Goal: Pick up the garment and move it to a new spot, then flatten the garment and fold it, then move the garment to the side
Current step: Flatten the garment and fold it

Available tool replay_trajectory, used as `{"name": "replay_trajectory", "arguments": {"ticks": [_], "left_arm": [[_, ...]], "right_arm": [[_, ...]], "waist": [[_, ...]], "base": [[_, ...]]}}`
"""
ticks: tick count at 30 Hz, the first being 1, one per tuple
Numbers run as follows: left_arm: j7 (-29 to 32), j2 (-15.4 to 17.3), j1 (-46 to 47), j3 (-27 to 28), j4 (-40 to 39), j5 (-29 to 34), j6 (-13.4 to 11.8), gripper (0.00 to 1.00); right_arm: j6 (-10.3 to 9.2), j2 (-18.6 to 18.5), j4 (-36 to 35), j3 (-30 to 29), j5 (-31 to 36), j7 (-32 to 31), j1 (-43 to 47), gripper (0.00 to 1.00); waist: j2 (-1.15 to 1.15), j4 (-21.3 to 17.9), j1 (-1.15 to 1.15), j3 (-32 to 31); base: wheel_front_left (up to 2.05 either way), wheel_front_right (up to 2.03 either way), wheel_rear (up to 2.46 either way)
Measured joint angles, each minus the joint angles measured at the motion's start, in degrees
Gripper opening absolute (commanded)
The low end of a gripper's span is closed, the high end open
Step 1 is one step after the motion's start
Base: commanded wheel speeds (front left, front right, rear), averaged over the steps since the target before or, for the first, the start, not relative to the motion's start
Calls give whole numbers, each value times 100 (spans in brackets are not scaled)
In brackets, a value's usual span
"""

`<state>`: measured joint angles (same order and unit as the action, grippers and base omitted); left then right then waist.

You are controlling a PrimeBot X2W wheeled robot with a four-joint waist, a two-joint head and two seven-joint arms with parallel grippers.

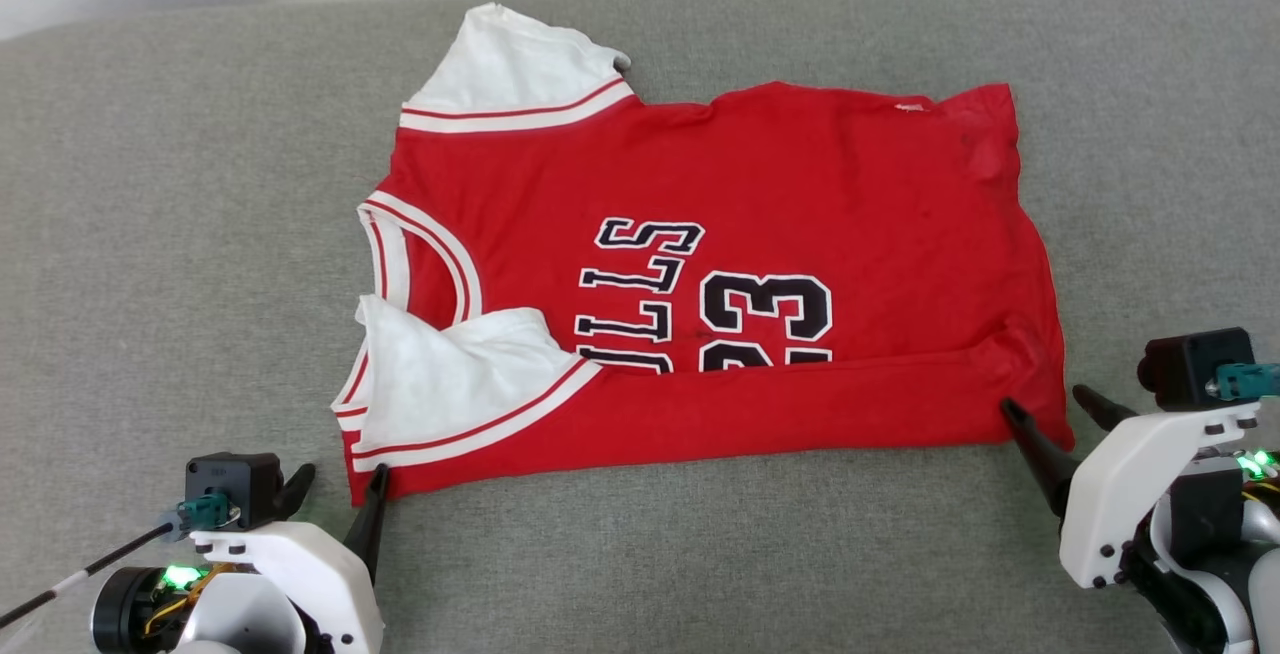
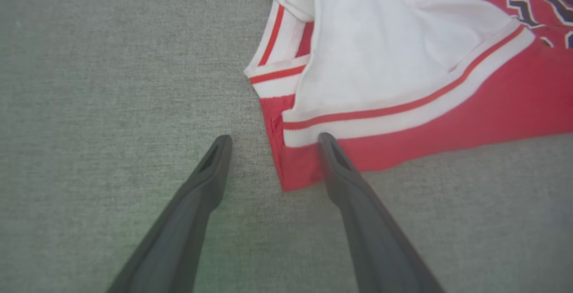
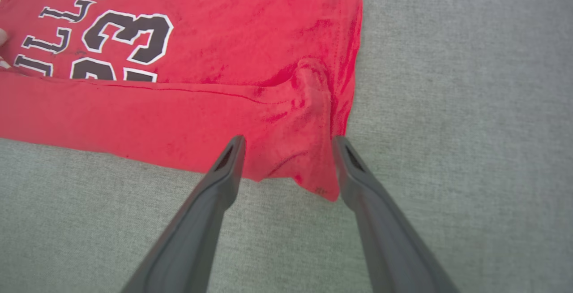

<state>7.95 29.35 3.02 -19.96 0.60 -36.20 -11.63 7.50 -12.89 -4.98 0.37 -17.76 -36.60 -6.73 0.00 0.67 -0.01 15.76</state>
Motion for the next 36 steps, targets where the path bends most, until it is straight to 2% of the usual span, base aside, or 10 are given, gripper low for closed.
{"name": "replay_trajectory", "arguments": {"ticks": [3, 8, 9, 10, 11, 19, 22, 31, 36], "left_arm": [[171, 68, 51, -93, 147, 75, -3, 100], [438, 172, 202, -246, 274, 56, 189, 100], [481, 198, 227, -268, 290, 52, 210, 67], [515, 205, 252, -294, 300, 36, 263, 7], [555, 213, 272, -300, 310, 1, 303, 0], [346, -44, 244, -311, 299, -185, 366, 0], [191, -81, 145, -242, 83, -189, 298, 0], [194, 152, 37, -244, -920, -57, 252, 0], [250, 210, 18, -316, -1184, 33, 229, 0]], "right_arm": [[0, 49, -118, -91, 57, -11, 0, 100], [0, 57, -318, -143, 115, -34, -46, 100], [0, 57, -354, -151, 119, -49, -57, 100], [-1, 55, -381, -158, 135, -51, -68, 100], [0, 52, -403, -160, 163, -52, -79, 100], [0, -196, -287, -68, 367, -179, -53, 100], [0, -201, -94, -143, 436, -286, -53, 100], [0, -143, 638, -314, 535, -561, -147, 100], [-1, -129, 882, -281, 501, -564, -268, 100]], "waist": [[0, -39, 0, 105], [0, -92, 0, 279], [0, -99, 0, 301], [0, -103, 0, 315], [0, -102, 0, 316], [0, 2, 0, 58], [0, 78, 1, -66], [0, 375, 1, -66], [0, 500, 1, 89]], "base": [[0, 0, 0], [0, 0, 0], [0, 0, 0], [0, 0, 0], [0, 0, 0], [0, 0, 0], [0, 0, 0], [0, 0, 0], [0, 0, 0]]}}
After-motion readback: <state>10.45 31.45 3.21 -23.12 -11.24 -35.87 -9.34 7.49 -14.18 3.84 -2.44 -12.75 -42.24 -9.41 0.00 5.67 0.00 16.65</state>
